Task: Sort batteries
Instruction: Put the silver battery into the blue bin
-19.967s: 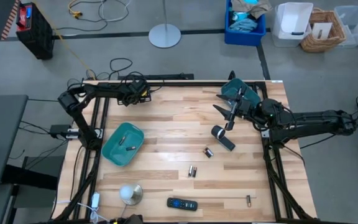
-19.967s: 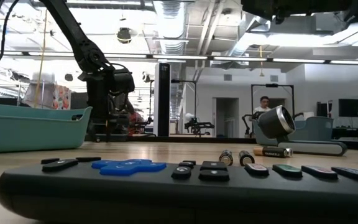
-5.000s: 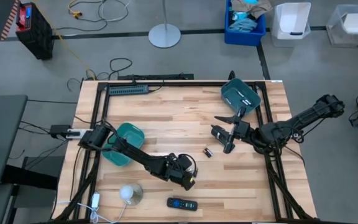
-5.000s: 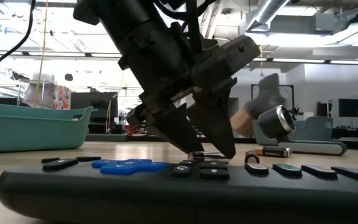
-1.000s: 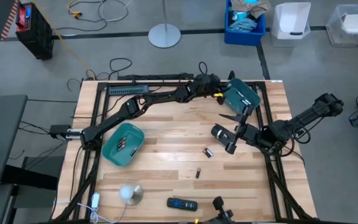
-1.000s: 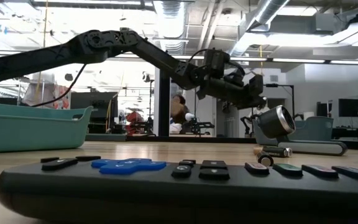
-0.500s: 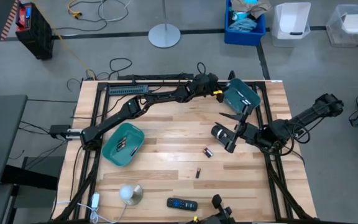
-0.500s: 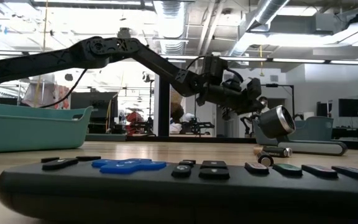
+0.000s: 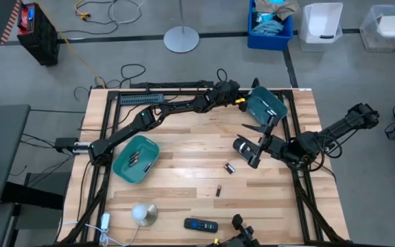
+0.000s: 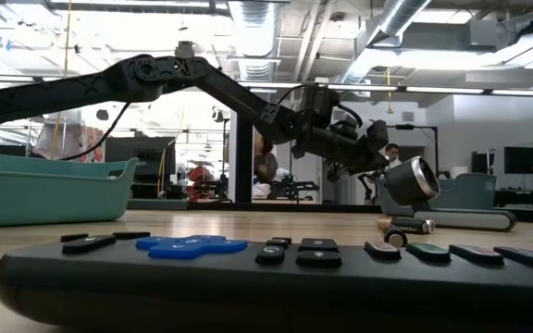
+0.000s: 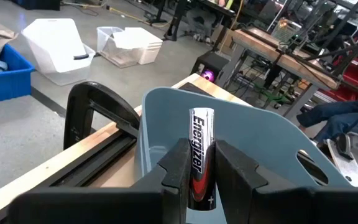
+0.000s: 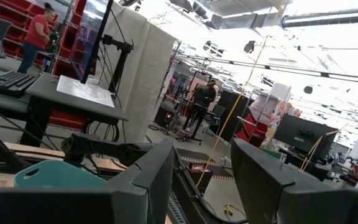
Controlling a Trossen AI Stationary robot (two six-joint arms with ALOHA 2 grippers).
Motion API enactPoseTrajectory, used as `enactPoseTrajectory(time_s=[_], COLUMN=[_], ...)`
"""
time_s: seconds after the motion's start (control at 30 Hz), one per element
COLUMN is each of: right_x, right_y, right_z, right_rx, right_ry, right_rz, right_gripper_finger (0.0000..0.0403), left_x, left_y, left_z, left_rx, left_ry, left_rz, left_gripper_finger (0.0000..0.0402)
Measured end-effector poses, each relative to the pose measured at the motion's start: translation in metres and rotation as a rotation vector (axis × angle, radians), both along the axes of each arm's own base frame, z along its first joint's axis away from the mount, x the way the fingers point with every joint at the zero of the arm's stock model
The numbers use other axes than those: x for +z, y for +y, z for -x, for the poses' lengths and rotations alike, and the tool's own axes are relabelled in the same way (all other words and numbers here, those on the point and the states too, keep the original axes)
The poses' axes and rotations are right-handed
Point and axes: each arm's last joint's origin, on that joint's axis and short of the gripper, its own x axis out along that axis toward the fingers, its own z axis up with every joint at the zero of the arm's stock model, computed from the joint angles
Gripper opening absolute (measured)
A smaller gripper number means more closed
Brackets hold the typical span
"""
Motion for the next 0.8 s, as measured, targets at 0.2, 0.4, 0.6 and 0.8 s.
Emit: enactPoseTrajectory(time_s=[0.2,0.4,0.6,0.8], right_x=[0.0,0.0,-0.0004,-0.0004], right_y=[0.0,0.0,0.0001,0.0001], right_z=[0.0,0.0,-0.0001,-0.0002], right_rx=[0.0,0.0,0.0,0.0], right_ry=[0.0,0.0,0.004,0.005], right_rz=[0.0,0.0,0.002,0.002], right_gripper_finger=[0.0178,0.0178,0.0178,0.0178], left_x=[-0.0002,-0.0005,-0.0005,-0.0005], left_y=[0.0001,0.0001,0.0001,0.0001], left_z=[0.0001,0.0001,0.0001,0.0001], left_rx=[0.003,0.004,0.004,0.004], left_ry=[0.002,0.004,0.004,0.001], left_rz=[0.001,0.003,0.004,0.009], left_gripper_finger=[0.0056,0.0056,0.0057,0.0079])
